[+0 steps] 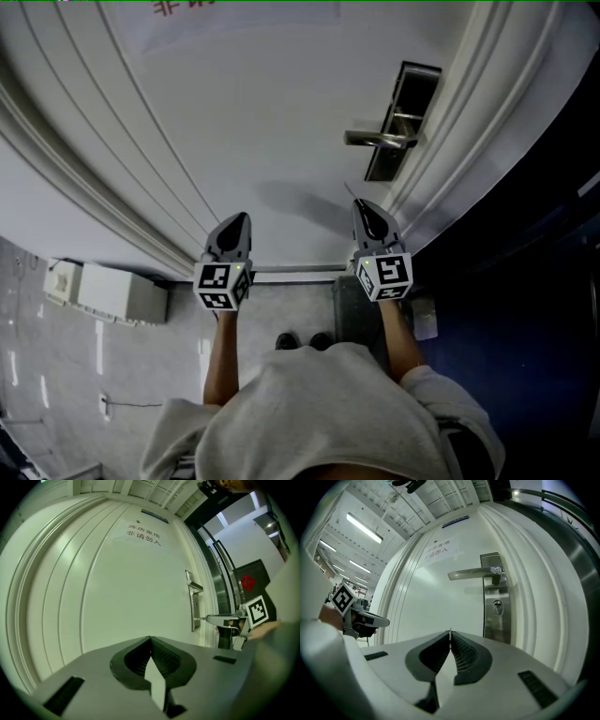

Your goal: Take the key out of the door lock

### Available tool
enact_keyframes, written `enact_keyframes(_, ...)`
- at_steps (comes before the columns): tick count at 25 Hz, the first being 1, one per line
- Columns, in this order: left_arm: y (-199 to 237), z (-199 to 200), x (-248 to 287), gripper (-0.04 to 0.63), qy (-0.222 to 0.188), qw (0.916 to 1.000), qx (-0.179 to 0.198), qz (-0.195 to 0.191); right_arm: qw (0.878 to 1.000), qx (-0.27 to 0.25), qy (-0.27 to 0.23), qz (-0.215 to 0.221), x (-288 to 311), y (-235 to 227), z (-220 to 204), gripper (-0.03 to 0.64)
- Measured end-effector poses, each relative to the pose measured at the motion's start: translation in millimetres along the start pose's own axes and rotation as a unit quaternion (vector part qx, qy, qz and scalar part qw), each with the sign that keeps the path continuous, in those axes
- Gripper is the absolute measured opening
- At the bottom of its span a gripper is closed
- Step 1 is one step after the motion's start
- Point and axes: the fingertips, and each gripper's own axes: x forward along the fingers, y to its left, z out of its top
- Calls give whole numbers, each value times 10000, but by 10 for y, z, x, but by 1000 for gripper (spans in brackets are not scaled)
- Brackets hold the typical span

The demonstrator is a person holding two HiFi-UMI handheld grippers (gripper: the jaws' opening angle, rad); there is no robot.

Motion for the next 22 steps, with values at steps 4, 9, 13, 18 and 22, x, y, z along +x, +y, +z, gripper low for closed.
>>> enact_keyframes(4,-1,14,8,17,-28,10000,-8,-14,10000,-2,-36,-25,15,2,26,29)
enact_keyframes(9,-11,21,43,17,-42,10000,-15,-52,10000,-7,-38,-66,13,-35,46,29)
enact_keyframes(13,-25,21,71,17,-41,10000,-18,-73,10000,13,-7,-77,10,-39,22,29)
enact_keyframes(18,-43,-6,97,17,-9,9999,-42,-94,10000,-3,23,-93,9,-50,0,29)
enact_keyframes(22,-56,-12,113,17,-2,9999,-46,-112,9999,-54,13,-108,8,-56,14,29)
